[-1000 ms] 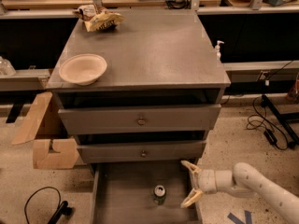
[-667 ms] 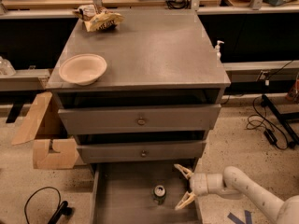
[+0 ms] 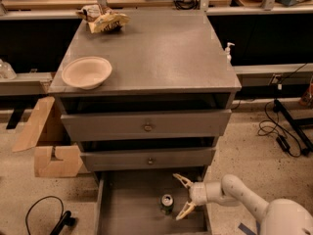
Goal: Pick green can from bottom drawer and place on counter
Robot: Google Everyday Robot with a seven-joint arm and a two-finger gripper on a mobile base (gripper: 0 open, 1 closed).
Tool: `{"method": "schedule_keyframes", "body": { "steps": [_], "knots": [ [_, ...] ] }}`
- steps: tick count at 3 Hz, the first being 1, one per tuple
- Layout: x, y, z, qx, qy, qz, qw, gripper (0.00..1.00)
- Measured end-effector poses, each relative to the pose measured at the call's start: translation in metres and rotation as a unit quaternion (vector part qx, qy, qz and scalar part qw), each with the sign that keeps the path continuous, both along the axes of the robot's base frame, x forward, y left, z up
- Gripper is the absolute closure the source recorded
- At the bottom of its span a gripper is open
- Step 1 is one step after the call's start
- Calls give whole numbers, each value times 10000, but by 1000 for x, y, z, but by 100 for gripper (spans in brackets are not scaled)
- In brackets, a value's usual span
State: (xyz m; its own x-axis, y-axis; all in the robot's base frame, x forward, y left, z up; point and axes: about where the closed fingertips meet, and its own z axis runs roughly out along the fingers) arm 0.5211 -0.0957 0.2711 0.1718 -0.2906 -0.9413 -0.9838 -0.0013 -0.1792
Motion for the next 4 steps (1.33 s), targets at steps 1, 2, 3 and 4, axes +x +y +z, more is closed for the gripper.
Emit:
{"method": "schedule_keyframes", "body": {
  "steps": [1, 2, 3, 4],
  "knots": [
    [5, 10, -30, -152, 71, 71, 9998, 0],
    [6, 20, -66, -308, 328, 130, 9989, 0],
    [5, 26, -84, -393, 497, 173, 9978, 0],
    [3, 36, -98, -487, 723, 294, 9958, 26]
  ]
}}
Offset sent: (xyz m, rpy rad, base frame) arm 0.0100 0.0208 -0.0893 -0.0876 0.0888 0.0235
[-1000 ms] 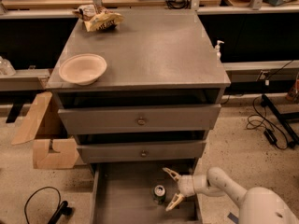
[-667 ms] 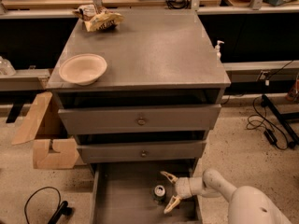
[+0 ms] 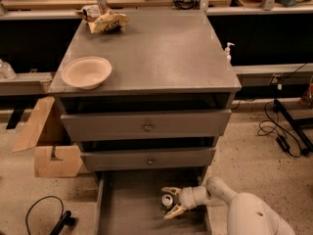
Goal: Pick green can from bottom drawer and place on counter
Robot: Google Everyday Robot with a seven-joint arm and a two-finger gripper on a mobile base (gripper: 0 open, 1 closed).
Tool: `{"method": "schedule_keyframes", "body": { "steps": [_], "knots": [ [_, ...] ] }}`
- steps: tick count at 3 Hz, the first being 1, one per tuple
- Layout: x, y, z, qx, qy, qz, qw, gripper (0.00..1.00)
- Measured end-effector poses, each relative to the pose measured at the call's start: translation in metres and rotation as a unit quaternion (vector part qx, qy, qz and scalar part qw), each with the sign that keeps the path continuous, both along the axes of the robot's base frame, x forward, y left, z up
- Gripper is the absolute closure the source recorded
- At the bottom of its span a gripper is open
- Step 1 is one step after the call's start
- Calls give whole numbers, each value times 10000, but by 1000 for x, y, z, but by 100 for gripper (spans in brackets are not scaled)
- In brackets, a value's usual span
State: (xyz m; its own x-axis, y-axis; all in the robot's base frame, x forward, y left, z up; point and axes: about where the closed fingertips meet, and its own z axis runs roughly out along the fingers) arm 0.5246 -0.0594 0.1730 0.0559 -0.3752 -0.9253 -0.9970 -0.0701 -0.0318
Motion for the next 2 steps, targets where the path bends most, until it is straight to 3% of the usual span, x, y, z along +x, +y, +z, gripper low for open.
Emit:
{"method": "schedule_keyframes", "body": {
  "steps": [1, 2],
  "knots": [
    [-1, 6, -3, -16, 109, 58, 9999, 49],
    [-13, 7, 49, 231, 384, 120, 9989, 80]
  ]
}}
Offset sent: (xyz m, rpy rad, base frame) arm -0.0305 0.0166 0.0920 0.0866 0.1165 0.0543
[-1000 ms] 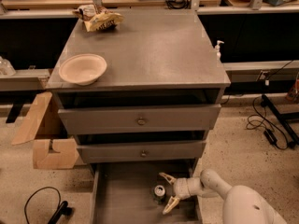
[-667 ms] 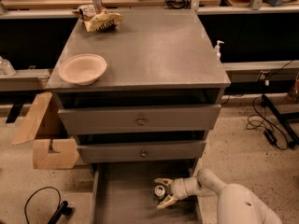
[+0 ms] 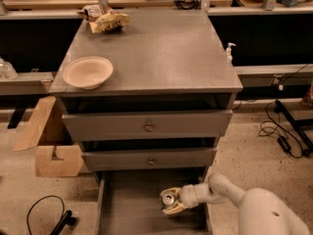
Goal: Pick green can from bottom drawer and place on counter
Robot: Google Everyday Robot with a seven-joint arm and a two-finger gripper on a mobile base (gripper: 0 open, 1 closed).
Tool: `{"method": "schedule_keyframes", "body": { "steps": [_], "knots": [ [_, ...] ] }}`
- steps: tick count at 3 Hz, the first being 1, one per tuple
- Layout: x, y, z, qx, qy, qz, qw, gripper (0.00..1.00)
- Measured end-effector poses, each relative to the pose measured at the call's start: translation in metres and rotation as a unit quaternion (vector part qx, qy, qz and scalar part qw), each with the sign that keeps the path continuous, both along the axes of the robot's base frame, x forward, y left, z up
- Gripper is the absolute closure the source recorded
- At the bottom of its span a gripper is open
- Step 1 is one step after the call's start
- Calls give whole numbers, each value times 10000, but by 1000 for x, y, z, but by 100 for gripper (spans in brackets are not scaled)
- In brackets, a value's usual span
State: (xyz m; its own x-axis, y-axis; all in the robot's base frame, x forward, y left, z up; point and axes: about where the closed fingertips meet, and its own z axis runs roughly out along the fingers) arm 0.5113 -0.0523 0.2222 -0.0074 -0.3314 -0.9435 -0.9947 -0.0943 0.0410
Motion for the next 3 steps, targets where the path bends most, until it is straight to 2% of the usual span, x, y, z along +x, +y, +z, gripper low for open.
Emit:
{"method": "schedule_keyframes", "body": {
  "steps": [1, 2, 3],
  "knots": [
    [-23, -21, 79, 213, 288, 62, 9993, 100],
    [-45, -60, 174, 456, 714, 109, 9963, 100],
    [-40, -104, 283, 498, 838, -11, 9952, 100]
  ]
}}
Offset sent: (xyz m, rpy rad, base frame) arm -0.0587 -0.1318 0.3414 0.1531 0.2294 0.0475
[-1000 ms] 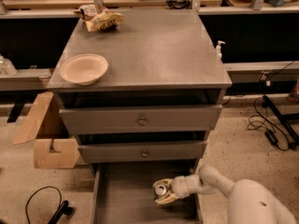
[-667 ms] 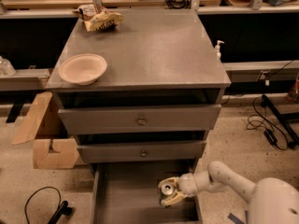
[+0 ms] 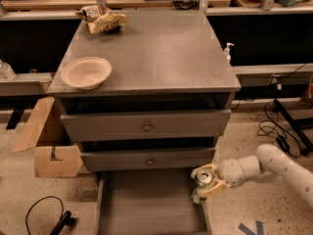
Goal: Pick green can from bottom drawer and place on counter
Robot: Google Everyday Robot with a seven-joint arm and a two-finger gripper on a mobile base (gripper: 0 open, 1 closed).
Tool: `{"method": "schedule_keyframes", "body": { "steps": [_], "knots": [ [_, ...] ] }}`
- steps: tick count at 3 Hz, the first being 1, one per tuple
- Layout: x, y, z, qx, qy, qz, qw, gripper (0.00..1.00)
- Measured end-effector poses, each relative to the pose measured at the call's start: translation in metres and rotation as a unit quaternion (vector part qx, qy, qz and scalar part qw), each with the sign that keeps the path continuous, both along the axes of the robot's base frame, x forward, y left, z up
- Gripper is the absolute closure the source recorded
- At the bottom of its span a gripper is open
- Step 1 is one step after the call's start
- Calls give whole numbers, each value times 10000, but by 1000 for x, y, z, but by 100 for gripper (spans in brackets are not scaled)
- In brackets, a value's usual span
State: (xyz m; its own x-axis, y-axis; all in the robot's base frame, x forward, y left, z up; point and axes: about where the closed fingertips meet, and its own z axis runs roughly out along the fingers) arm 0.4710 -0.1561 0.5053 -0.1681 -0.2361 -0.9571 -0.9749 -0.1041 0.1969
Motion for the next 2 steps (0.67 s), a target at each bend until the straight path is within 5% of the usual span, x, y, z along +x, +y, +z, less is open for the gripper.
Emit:
{"method": "schedule_keyframes", "body": {
  "steps": [2],
  "knots": [
    [41, -49, 175, -125, -390, -361, 9985, 100]
  ]
}}
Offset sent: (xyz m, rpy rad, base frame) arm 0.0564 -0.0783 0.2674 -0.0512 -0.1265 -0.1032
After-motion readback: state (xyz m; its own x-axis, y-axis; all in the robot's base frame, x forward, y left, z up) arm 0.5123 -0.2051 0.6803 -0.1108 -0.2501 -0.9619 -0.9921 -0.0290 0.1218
